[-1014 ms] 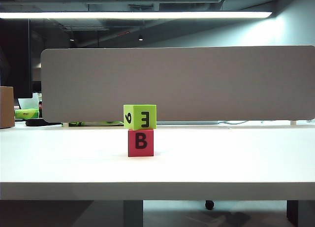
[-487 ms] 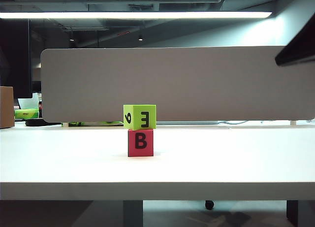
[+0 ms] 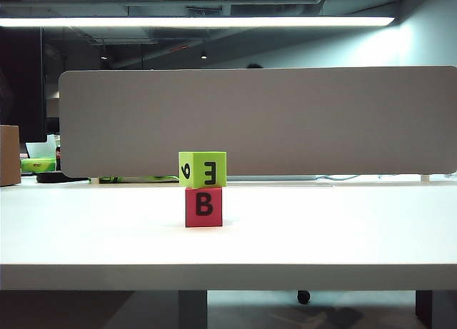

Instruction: Stack the letter block on the right onto the letter block on the left.

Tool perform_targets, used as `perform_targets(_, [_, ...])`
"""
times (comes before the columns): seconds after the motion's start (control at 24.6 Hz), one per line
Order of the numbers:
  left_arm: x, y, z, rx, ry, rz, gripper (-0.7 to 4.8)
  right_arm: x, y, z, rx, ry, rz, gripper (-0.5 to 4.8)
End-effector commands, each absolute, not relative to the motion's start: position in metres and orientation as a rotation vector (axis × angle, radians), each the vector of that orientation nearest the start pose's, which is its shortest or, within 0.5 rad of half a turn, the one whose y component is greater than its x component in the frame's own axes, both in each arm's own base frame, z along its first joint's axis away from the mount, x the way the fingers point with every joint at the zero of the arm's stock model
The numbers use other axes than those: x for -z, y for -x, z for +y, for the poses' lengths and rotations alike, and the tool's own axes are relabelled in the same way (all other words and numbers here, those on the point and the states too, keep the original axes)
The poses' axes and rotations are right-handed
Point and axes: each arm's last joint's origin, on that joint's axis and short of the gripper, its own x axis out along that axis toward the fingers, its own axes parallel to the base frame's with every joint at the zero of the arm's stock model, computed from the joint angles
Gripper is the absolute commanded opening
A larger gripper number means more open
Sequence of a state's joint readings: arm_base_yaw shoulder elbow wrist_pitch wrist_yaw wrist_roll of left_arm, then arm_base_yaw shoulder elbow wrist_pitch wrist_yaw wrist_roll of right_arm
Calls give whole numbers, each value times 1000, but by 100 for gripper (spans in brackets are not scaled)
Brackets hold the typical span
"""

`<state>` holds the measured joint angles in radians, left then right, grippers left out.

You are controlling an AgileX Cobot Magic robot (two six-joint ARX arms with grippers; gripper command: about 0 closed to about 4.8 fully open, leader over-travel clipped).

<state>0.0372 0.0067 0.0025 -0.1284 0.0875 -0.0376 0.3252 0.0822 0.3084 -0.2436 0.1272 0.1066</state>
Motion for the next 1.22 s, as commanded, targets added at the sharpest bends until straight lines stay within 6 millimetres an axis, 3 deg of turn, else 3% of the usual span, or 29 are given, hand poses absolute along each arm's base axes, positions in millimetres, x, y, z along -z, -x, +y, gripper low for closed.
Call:
perform_targets(0.04, [-154, -97, 1, 52, 45, 118, 26, -241, -74, 8, -47, -102, -56, -6])
perform_targets(0.2, [-154, -97, 1, 51, 45, 118, 26, -229, -77, -1, 62, -76, -130, -6])
perform_targets(0.49, [-154, -97, 1, 52, 45, 118, 26, -171, -97, -2, 32, -71, -78, -6])
perform_targets(0.81, [-154, -97, 1, 52, 45, 118, 26, -158, -97, -1, -4, -7, 57, -6])
perform_targets(1.22, [-154, -97, 1, 52, 45, 118, 26, -157, -97, -1, -4, -7, 72, -6])
